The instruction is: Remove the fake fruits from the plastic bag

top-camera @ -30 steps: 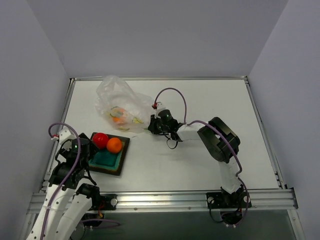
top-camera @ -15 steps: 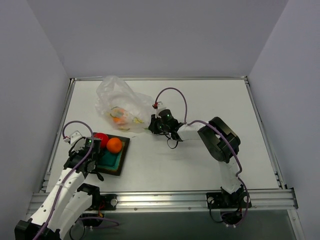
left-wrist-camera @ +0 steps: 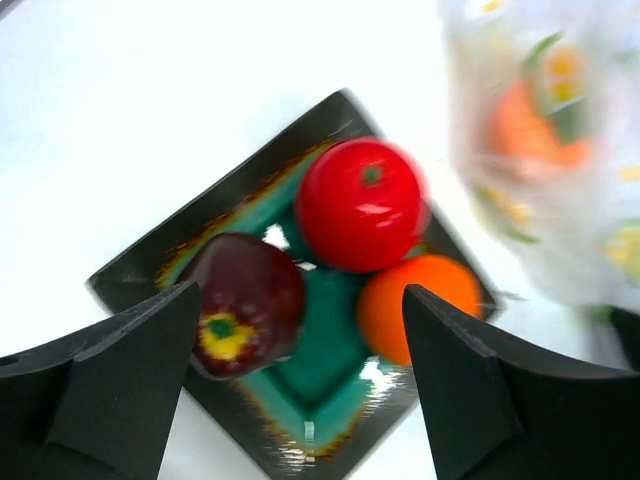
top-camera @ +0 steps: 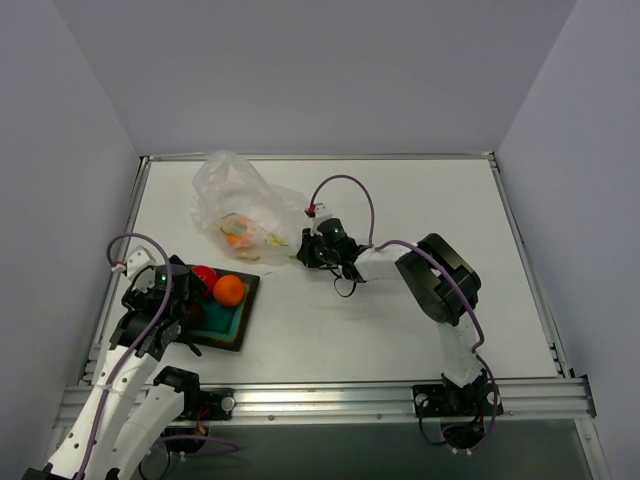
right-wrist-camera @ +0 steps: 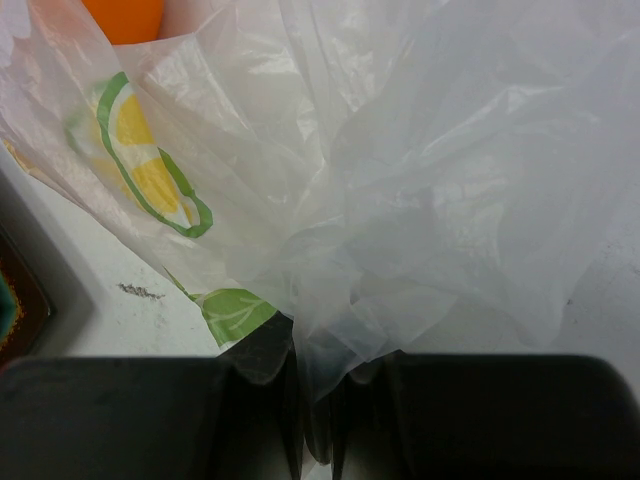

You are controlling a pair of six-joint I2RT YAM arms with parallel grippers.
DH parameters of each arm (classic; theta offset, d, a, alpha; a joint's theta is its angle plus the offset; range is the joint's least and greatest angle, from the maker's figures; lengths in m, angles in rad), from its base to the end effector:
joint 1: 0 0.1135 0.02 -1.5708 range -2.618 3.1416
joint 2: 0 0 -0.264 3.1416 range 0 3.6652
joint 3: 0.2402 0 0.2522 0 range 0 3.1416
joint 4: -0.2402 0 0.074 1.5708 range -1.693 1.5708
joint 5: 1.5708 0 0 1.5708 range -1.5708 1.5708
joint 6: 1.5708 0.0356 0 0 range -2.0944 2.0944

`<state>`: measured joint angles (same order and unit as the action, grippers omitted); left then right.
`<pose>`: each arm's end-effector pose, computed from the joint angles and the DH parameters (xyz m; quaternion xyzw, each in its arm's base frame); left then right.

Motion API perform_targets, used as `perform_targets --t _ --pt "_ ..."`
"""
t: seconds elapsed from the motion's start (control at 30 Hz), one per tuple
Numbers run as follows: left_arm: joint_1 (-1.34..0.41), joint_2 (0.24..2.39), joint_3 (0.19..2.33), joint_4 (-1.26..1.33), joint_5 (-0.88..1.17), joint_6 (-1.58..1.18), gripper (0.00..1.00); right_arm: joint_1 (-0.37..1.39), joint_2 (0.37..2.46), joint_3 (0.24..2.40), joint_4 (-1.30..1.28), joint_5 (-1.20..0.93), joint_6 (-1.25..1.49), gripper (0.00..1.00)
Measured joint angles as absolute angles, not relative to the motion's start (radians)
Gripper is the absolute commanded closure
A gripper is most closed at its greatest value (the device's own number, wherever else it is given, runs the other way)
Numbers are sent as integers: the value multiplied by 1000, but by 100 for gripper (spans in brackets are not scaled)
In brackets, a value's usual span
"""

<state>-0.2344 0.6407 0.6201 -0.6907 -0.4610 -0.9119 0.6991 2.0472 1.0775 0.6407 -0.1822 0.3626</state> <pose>0.1347 -0.0159 0.2571 -0.3839 0.8031 -0.0455 0.4534 0.3267 0.2831 0.1448 -0.1878 0.7897 0.3571 0.4622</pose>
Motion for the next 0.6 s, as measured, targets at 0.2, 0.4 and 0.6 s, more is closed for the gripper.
perform_targets --t 0.2,0.4,0.6 --pt "-250 799 819 -572 -382 -875 35 699 2047 1077 640 -182 363 94" --pt "-341 1206 1063 -388 -351 -822 52 699 2047 1077 641 -182 363 94" --pt "-356 1576 1256 -310 -341 -769 71 699 2047 1078 640 -183 363 94"
